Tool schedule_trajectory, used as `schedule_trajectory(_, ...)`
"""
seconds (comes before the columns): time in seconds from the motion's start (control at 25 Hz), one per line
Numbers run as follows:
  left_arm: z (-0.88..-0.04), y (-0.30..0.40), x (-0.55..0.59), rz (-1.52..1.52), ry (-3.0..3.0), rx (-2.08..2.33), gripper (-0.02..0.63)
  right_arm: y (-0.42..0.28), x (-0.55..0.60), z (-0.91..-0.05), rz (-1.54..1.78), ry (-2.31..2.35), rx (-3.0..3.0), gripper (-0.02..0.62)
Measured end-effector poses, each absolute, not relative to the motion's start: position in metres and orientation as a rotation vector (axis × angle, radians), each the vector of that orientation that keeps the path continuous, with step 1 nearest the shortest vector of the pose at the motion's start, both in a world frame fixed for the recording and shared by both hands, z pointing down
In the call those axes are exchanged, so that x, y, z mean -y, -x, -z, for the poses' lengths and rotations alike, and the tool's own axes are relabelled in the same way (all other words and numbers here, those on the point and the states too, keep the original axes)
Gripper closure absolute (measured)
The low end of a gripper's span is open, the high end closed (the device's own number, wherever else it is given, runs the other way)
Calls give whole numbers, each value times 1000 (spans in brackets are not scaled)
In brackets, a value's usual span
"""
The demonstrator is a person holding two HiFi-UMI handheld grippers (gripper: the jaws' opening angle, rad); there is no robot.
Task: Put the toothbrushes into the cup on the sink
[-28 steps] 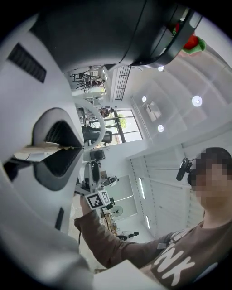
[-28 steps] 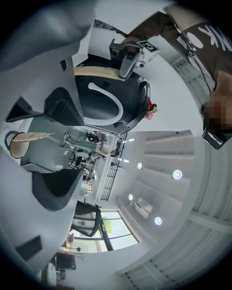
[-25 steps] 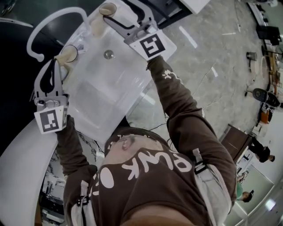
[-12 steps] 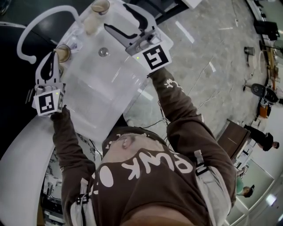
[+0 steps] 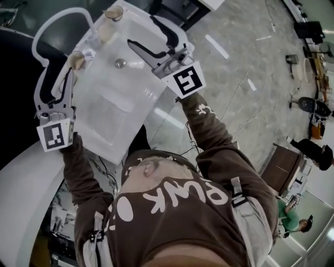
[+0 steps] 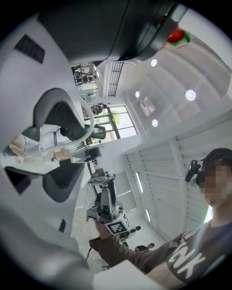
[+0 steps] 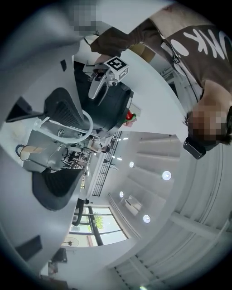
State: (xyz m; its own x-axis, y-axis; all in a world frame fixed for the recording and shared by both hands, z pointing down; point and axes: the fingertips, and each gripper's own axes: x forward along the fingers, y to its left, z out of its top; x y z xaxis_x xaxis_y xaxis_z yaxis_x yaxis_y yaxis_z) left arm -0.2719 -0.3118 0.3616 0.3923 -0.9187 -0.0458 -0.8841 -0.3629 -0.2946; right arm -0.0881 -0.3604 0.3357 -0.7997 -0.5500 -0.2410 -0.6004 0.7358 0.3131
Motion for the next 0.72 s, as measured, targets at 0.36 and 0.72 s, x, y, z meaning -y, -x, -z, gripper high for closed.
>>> schedule_trajectory(0.36,-287,204,145,90,2323,-1489,379,42,191,-298,-589,881,-2751,310)
schedule_trajectory(0.72,-260,139,-81,111,2351,-1492,379,-12,-38,-290,-506,816,-2786,301)
